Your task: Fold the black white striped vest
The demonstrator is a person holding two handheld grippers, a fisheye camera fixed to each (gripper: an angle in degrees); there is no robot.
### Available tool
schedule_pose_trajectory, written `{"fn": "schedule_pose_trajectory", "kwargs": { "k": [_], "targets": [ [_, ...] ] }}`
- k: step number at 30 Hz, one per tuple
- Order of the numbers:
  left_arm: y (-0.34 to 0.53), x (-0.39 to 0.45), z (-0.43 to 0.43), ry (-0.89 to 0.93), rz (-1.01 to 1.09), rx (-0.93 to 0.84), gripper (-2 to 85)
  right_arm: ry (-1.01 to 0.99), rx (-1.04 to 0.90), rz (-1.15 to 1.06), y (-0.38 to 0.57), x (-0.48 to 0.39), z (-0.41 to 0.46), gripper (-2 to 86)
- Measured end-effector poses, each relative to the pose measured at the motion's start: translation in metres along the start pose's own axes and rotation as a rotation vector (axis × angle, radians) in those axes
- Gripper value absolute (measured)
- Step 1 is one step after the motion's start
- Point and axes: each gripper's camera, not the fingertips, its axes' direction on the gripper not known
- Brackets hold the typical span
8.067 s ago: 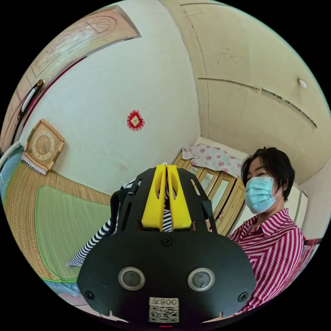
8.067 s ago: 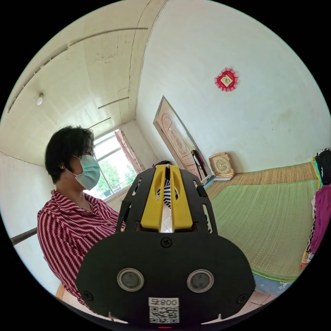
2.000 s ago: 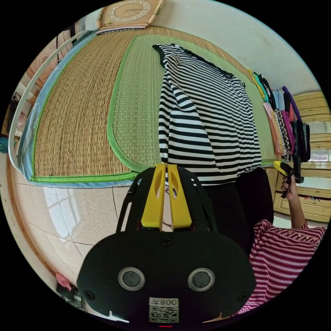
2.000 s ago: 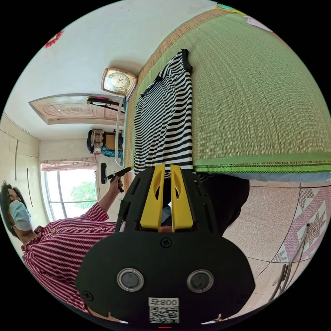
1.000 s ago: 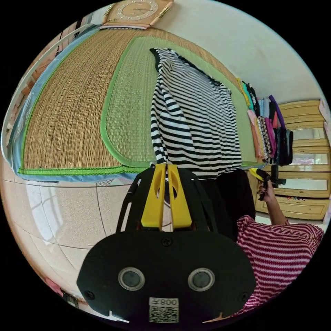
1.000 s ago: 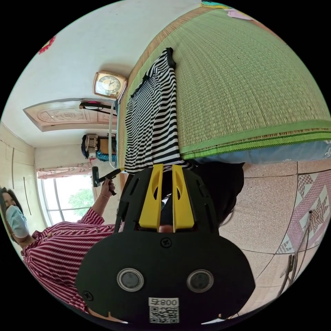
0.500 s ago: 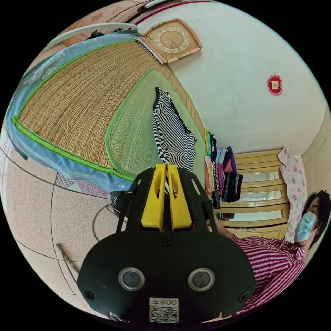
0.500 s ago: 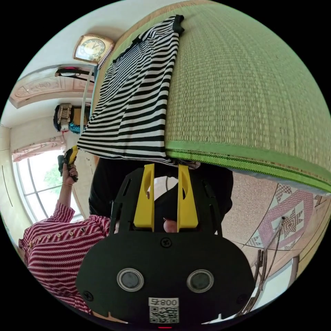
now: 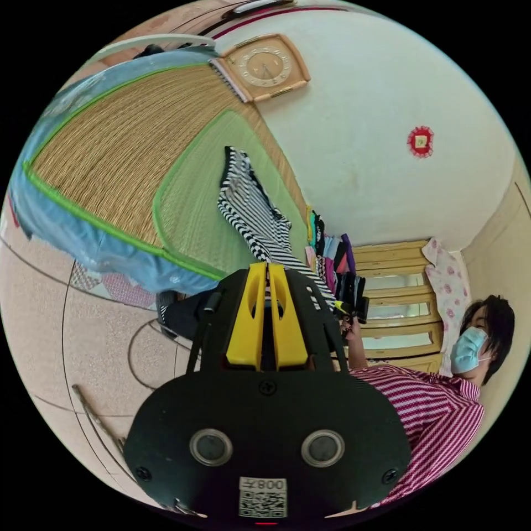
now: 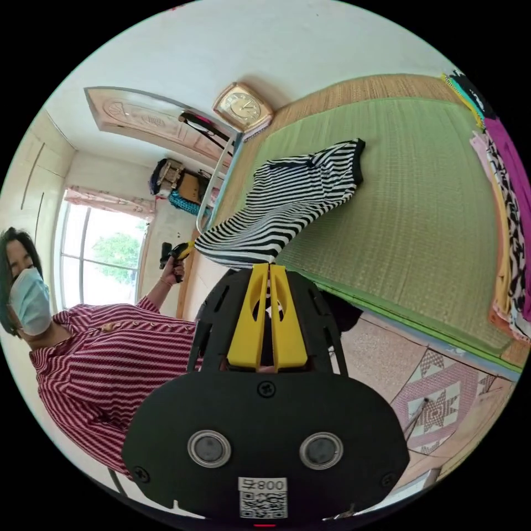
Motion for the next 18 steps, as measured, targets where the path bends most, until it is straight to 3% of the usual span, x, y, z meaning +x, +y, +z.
{"fn": "schedule_pose_trajectory", "kwargs": {
  "k": [5,10,13,18],
  "targets": [
    [0.032,-0.053,0.016,-0.037,-0.164,-0.033,0.5,-0.047,-0.048,0.195,0.024,0.091,0.049,1.2],
    [0.038,-0.061,0.015,-0.057,-0.177,-0.043,0.5,-0.173,0.061,0.398,0.087,0.170,0.080,5.7],
    [0.040,-0.063,0.018,-0.071,-0.181,-0.058,0.5,-0.297,0.126,0.426,0.105,0.189,0.094,7.9],
    [0.045,-0.065,0.020,-0.072,-0.185,-0.061,0.5,-0.306,0.153,0.354,0.082,0.173,0.104,9.5]
  ]
}}
